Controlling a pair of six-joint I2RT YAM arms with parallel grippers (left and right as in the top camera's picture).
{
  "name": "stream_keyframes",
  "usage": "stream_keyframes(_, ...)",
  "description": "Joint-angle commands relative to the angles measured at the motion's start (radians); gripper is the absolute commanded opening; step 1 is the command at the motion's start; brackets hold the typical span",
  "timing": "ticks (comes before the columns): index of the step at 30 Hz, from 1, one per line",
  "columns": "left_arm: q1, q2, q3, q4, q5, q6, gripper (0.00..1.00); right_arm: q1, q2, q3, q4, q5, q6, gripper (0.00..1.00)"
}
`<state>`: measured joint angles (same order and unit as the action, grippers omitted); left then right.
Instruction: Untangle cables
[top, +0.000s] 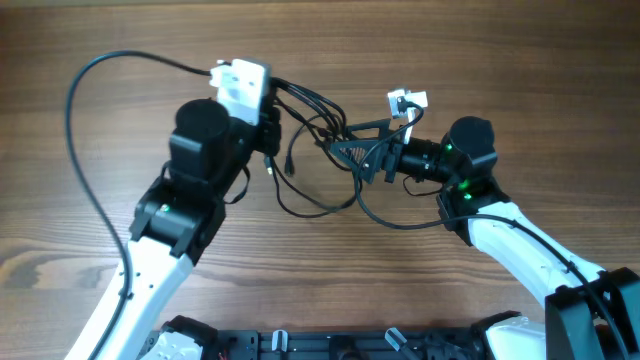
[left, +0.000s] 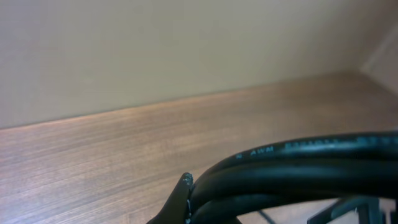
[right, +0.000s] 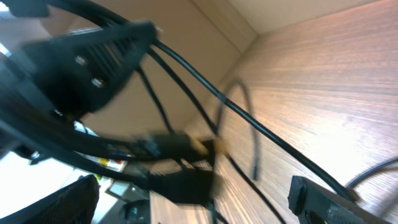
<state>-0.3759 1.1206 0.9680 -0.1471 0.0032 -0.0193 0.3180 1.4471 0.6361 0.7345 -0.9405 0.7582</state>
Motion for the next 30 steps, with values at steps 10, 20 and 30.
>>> stream_keyframes(10, 0.014, -0.047, 0.012, 0.025, 0.008, -0.314, 0.04, 0.0, -0.009, 0.007, -0.087, 0.0, -0.274, 0.91)
stream_keyframes(20, 0.014, -0.047, 0.012, 0.035, 0.0, -0.333, 0.04, -0.001, -0.009, 0.007, -0.225, 0.082, -0.329, 0.04)
stream_keyframes(30, 0.014, -0.074, 0.012, 0.024, -0.111, -0.333, 0.04, -0.002, -0.009, 0.007, -0.42, 0.399, -0.158, 0.04)
